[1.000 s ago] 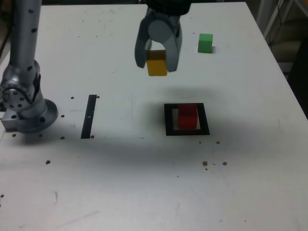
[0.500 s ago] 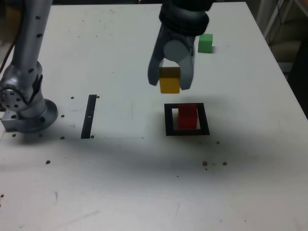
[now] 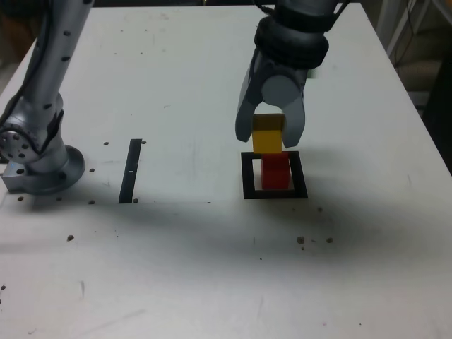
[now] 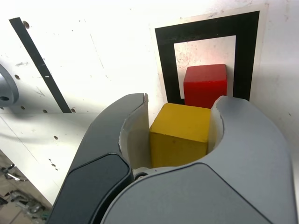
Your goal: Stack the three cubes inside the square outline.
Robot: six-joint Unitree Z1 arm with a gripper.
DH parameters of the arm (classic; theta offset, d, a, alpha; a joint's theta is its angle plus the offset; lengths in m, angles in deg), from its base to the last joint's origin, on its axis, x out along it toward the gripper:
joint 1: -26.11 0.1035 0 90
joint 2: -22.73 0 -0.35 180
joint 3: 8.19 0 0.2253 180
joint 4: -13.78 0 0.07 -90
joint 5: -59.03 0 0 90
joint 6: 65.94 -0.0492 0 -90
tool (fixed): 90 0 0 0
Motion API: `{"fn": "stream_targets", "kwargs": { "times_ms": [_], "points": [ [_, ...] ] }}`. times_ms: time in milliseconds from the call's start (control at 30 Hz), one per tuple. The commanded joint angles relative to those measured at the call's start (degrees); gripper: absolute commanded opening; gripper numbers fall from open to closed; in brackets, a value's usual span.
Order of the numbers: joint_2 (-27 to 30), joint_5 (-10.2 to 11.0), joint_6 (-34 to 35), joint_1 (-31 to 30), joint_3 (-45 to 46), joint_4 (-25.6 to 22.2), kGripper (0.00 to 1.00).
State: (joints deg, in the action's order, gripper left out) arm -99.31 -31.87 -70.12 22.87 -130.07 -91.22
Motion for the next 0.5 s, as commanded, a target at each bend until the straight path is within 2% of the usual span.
{"fn": "stream_targets", "kwargs": {
  "times_ms": [0,467],
  "points": [
    [-0.7,-0.1,0.2,-0.2,-0.6,-0.5,0.37],
    [-3.5,-0.6,0.3,-0.3,-1.9,-0.5,0.38]
  ]
}}
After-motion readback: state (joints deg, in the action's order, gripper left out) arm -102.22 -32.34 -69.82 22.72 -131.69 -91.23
